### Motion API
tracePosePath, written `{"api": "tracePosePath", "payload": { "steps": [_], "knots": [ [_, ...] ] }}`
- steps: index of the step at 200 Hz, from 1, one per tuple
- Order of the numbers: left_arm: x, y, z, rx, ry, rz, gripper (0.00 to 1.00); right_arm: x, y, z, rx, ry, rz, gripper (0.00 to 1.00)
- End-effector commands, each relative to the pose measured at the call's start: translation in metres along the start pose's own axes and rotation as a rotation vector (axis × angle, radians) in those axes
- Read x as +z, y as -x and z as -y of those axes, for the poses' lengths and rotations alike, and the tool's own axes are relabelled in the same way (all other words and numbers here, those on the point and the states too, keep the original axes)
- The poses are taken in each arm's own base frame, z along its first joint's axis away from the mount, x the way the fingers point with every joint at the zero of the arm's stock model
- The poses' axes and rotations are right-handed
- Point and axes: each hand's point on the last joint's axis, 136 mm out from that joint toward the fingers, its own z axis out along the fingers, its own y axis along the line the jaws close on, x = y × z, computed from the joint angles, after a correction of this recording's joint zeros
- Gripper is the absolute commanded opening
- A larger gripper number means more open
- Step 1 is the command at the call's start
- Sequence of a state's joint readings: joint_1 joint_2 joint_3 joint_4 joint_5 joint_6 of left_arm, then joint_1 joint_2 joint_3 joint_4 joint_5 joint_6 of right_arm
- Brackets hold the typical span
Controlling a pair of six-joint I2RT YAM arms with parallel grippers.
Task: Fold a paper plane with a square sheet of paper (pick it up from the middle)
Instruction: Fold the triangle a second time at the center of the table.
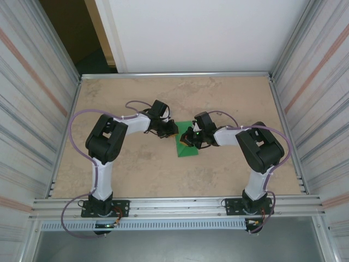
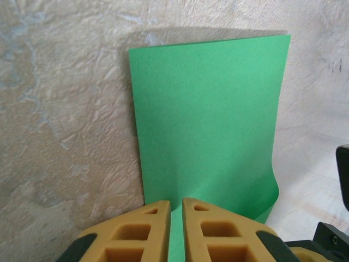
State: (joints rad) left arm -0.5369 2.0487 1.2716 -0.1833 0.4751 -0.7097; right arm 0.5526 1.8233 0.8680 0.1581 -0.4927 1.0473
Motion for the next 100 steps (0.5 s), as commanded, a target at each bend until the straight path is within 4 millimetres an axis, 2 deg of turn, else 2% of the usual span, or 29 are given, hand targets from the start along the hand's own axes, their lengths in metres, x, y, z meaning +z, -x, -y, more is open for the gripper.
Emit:
{"api": "tracePosePath", "payload": {
  "steps": [1,100],
  "knots": [
    [0.0099,-0.0139,-0.0165,-0.017,0.046,-0.057,0.16,0.0036,-0.0027,0.0109,0.034,-0.038,0.001,0.01],
    [0.0111,-0.0161,-0.0177,-0.022,0.046,-0.063,0.16,0.0048,-0.0012,0.0119,0.035,-0.039,0.007,0.01]
  ]
}}
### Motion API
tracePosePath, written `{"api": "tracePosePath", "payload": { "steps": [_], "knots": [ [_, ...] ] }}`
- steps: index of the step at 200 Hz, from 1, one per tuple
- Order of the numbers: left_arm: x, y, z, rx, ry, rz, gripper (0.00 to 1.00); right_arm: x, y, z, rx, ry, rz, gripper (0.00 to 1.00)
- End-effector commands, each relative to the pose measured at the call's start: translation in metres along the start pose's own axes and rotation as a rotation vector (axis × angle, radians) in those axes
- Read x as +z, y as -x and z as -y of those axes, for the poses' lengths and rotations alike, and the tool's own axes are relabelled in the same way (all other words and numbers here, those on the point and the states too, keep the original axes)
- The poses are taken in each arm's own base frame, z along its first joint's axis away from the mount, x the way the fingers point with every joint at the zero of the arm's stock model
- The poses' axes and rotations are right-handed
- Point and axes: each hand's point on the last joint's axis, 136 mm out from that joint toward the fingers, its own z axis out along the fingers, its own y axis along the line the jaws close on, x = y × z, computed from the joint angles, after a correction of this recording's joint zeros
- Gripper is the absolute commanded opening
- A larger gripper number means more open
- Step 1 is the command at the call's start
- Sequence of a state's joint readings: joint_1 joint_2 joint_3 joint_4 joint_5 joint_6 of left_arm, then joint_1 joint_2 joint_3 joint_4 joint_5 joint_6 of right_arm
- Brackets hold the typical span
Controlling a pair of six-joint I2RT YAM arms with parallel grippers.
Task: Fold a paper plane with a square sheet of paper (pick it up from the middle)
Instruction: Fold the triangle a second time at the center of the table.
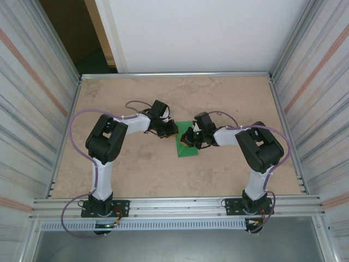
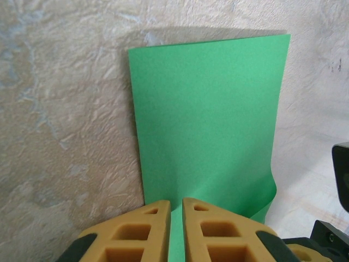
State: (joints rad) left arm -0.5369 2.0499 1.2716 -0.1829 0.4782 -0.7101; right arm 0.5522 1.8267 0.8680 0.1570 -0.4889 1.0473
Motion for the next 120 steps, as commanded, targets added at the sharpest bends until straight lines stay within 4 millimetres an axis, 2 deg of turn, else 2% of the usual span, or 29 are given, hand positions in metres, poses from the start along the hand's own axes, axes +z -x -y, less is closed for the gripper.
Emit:
{"api": "tracePosePath", "payload": {
  "steps": [1,120],
  "knots": [
    [0.0107,-0.0153,-0.0174,-0.021,0.047,-0.060,0.16,0.0044,-0.0017,0.0106,0.033,-0.035,0.005,0.01],
    [0.0105,-0.0163,-0.0185,-0.023,0.049,-0.061,0.16,0.0047,-0.0006,0.0156,0.039,-0.056,0.015,0.01]
  ]
}}
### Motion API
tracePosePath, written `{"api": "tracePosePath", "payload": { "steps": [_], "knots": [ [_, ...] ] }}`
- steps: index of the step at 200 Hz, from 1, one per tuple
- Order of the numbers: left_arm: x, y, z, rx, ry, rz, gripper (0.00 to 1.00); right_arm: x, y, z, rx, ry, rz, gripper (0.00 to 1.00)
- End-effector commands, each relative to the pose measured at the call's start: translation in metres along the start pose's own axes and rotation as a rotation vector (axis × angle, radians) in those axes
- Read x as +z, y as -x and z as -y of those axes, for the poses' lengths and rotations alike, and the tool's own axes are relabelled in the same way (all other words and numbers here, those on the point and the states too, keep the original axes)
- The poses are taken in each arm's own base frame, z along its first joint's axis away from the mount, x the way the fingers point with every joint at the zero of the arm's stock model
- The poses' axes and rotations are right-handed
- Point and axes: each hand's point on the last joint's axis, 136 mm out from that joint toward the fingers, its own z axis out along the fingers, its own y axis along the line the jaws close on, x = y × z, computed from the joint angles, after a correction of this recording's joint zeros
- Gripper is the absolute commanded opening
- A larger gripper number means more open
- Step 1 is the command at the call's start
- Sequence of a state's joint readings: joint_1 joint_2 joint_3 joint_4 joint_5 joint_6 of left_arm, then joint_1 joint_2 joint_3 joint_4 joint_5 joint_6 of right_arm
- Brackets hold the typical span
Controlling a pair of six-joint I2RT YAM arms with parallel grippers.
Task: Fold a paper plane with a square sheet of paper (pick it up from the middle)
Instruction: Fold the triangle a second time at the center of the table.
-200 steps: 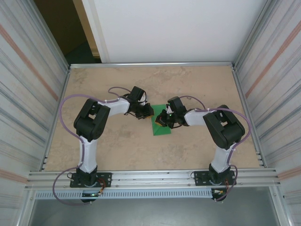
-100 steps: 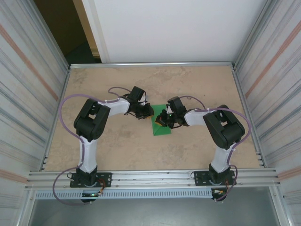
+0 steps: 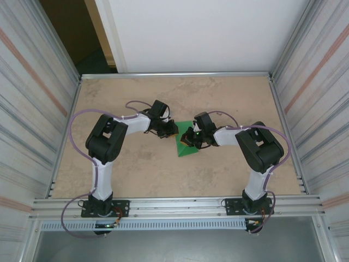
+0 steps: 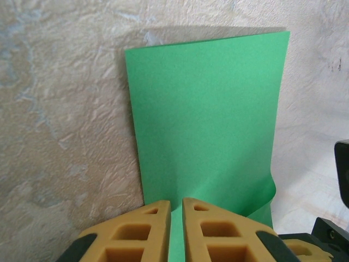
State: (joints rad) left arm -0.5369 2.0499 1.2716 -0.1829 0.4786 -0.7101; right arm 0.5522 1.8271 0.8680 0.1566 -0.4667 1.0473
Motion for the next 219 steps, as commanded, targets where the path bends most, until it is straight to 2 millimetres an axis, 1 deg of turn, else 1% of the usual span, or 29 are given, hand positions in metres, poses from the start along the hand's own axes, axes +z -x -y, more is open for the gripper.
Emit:
{"api": "tracePosePath", "payload": {
  "steps": [1,77,116,219],
  "knots": [
    [0.0106,-0.0166,-0.0183,-0.023,0.048,-0.062,0.16,0.0049,-0.0039,0.0138,0.038,-0.045,-0.004,0.01],
    [0.0108,-0.0166,-0.0184,-0.023,0.044,-0.063,0.16,0.0077,-0.0072,0.0141,0.031,-0.039,-0.025,0.01],
    [0.0102,-0.0163,-0.0178,-0.022,0.044,-0.062,0.16,0.0096,-0.0086,0.0110,0.026,-0.028,-0.035,0.01],
    [0.0096,-0.0178,-0.0180,-0.022,0.045,-0.062,0.16,0.0126,-0.0098,0.0185,0.042,-0.050,-0.042,0.02]
  ]
}}
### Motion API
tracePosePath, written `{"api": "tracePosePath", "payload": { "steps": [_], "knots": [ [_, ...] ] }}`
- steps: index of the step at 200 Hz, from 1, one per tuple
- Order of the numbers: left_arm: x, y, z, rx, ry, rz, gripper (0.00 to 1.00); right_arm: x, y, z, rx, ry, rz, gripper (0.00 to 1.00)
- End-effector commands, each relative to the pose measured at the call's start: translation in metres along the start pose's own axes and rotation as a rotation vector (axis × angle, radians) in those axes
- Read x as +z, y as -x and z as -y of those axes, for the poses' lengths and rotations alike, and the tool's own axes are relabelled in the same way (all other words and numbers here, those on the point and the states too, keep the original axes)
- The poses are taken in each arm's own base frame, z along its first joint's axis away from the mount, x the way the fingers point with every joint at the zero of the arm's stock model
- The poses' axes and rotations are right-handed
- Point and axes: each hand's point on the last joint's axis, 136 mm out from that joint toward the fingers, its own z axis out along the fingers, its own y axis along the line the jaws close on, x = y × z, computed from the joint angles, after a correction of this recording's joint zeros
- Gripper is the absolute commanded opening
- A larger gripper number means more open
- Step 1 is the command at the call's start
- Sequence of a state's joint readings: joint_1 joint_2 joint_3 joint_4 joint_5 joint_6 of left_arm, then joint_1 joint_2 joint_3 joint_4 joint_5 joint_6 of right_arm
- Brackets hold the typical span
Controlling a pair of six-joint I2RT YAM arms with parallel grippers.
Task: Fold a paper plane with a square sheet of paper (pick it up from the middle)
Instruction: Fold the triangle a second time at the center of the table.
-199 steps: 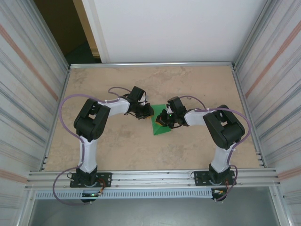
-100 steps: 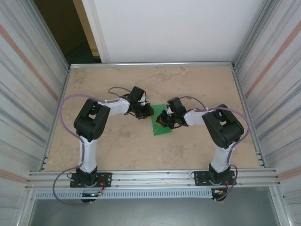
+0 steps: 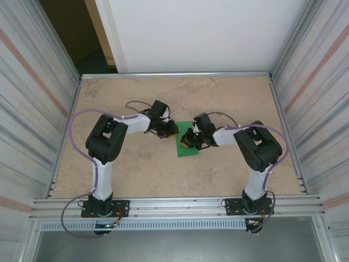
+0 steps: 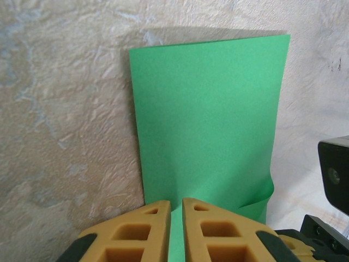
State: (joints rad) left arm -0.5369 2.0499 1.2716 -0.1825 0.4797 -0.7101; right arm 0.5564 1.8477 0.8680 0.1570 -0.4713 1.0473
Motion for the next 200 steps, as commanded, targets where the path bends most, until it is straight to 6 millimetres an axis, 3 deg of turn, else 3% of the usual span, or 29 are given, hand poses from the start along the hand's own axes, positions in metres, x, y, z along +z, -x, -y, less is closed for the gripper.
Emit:
{"api": "tracePosePath", "payload": {
  "steps": [1,36,63,93,135,165,200],
  "knots": [
    [0.010,-0.017,-0.019,-0.023,0.047,-0.061,0.16,0.008,-0.006,0.013,0.036,-0.036,-0.026,0.02],
    [0.007,-0.015,-0.013,-0.017,0.038,-0.056,0.16,0.009,-0.007,0.016,0.049,-0.052,-0.030,0.06],
    [-0.002,-0.004,-0.002,-0.003,0.023,-0.032,0.17,0.009,-0.007,0.018,0.058,-0.059,-0.032,0.14],
    [-0.031,0.024,0.011,0.001,0.025,0.061,0.22,0.009,-0.007,0.019,0.073,-0.063,-0.030,0.26],
    [-0.078,0.051,-0.004,-0.069,0.056,0.209,0.33,0.008,-0.005,0.015,0.076,-0.053,-0.030,0.39],
    [-0.093,0.041,-0.007,-0.049,0.044,0.222,0.34,0.008,-0.004,0.017,0.081,-0.056,-0.030,0.39],
    [-0.091,0.015,0.000,-0.032,-0.007,0.196,0.29,0.009,-0.006,0.022,0.087,-0.066,-0.036,0.31]
  ]
}}
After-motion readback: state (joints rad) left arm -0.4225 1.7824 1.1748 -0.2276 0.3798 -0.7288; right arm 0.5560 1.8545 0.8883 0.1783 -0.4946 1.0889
